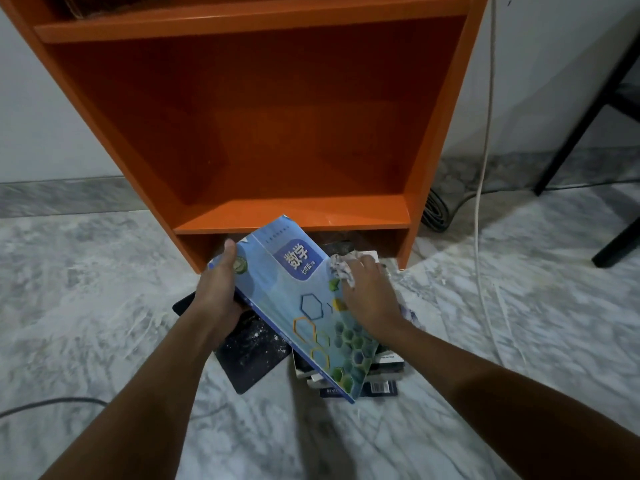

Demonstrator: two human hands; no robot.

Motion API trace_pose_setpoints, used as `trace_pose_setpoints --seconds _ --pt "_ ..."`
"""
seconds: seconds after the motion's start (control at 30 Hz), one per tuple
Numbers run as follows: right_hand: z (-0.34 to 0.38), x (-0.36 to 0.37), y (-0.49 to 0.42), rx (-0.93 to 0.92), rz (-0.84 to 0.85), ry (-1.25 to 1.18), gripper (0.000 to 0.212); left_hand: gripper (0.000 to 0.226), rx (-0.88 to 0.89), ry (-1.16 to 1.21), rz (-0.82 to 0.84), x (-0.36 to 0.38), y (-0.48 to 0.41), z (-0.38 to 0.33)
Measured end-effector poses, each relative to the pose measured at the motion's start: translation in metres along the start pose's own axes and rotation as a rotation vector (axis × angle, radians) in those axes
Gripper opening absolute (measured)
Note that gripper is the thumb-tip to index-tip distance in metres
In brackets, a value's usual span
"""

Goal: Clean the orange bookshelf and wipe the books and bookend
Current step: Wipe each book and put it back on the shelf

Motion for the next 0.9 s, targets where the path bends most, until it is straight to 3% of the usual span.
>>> trace_pose_setpoints --seconds 0.17,0.27,0.33,0.43,0.53,0.57,0.63,0.73,0.8,0.9 --pt "0.069 0.003 0.093 -0.306 0.126 -0.250 0.046 0.052 -0.002 -0.011 -0.063 0.007 0.002 0.001" --pt "0.071 0.008 0.112 -0.368 0.072 -0.150 0.046 0.053 -0.023 0.002 -0.097 0.002 0.003 0.003" --pt "0.034 0.005 0.093 -0.239 0.031 -0.011 0.045 0.053 -0.016 0.009 -0.101 -0.003 0.003 0.001" --pt "-0.050 -0.017 0.067 0.117 -0.028 0.119 0.044 0.052 -0.005 0.040 -0.095 -0.003 0.005 -0.001" --pt "-0.085 -0.035 0.063 0.340 -0.109 -0.050 0.028 0.053 -0.020 0.081 -0.086 0.000 0.010 -0.002" --pt "-0.077 -0.036 0.066 0.324 -0.144 -0.164 0.024 0.053 -0.021 0.083 -0.081 0.002 0.012 -0.003" --pt "-0.023 -0.042 0.078 0.063 -0.192 -0.356 0.025 0.052 -0.014 0.059 -0.079 0.006 0.015 -0.005" --pt "0.075 -0.032 0.114 -0.325 -0.079 -0.416 0.040 0.053 -0.006 0.036 -0.069 0.009 0.014 -0.005" --pt "0.105 -0.015 0.122 -0.379 -0.021 -0.351 0.047 0.054 -0.009 -0.001 -0.063 0.009 0.015 -0.004" --pt "0.098 -0.005 0.111 -0.278 -0.044 -0.304 0.054 0.056 -0.012 -0.021 -0.047 0.009 0.015 -0.001"
Point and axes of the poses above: each hand's wrist, its own y-axis away from the middle knuckle, its own x-axis out of the palm, z = x × y, the point moved 10 cm from there along -y, towards the middle knuckle, and after that the axes turned 3 degrees about x, right-handed, at the moved point
